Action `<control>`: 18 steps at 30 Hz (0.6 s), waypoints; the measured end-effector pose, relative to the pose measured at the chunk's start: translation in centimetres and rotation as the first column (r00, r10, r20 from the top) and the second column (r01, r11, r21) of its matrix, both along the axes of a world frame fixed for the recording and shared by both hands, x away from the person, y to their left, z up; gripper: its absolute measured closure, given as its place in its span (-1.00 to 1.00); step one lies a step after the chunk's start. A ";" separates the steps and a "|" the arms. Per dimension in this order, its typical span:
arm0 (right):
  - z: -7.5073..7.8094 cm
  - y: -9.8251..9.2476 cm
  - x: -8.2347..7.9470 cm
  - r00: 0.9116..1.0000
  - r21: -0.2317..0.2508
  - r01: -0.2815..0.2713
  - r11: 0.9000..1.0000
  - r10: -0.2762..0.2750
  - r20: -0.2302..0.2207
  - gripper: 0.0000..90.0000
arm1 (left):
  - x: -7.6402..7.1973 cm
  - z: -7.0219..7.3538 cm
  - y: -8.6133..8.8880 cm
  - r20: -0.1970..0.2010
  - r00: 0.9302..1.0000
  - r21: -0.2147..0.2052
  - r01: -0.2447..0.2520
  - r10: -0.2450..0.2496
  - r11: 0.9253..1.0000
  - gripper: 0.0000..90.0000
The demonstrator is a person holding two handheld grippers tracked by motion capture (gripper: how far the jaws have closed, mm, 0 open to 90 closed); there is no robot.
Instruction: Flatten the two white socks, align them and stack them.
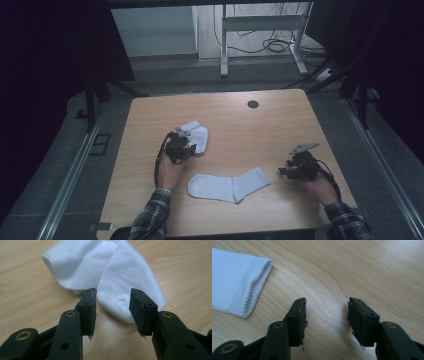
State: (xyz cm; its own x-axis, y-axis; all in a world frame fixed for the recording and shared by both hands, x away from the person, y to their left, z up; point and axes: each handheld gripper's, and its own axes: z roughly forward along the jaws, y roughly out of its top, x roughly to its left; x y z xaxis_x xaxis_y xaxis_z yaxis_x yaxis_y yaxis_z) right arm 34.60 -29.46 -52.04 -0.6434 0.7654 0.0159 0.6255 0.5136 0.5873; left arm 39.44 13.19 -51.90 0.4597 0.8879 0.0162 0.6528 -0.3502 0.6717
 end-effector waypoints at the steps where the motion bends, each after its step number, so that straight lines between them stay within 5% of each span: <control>1: 0.0 0.0 0.0 1.000 0.001 -0.002 1.000 0.002 0.003 0.04 | 0.1 -0.3 0.0 -0.006 1.000 0.009 -0.004 0.004 1.000 0.26; 5: -0.1 0.1 0.0 1.000 0.010 -0.009 1.000 0.009 -0.003 -0.08 | 0.4 -1.3 0.2 -0.033 0.999 0.022 -0.011 0.012 1.000 0.26; 6: -0.1 0.1 0.0 1.000 0.013 -0.012 1.000 0.012 -0.004 -0.09 | 0.4 -1.4 0.3 -0.033 0.999 -0.008 -0.009 0.009 1.000 0.30; 8: -0.2 0.2 0.0 1.000 0.006 -0.023 1.000 0.023 0.002 -0.13 | 0.4 -1.4 0.4 -0.049 0.999 -0.044 -0.010 0.008 0.999 0.56; 11: -0.2 0.3 -0.1 0.999 -0.004 -0.032 0.999 0.032 0.006 -0.17 | 0.3 -1.1 0.0 -0.050 0.999 -0.013 -0.001 0.001 1.000 0.89; 18: -0.2 0.4 -0.1 0.999 -0.006 -0.040 0.999 0.040 0.003 -0.23 | 0.0 2.7 -0.6 0.011 0.999 -0.092 0.034 -0.034 0.995 0.91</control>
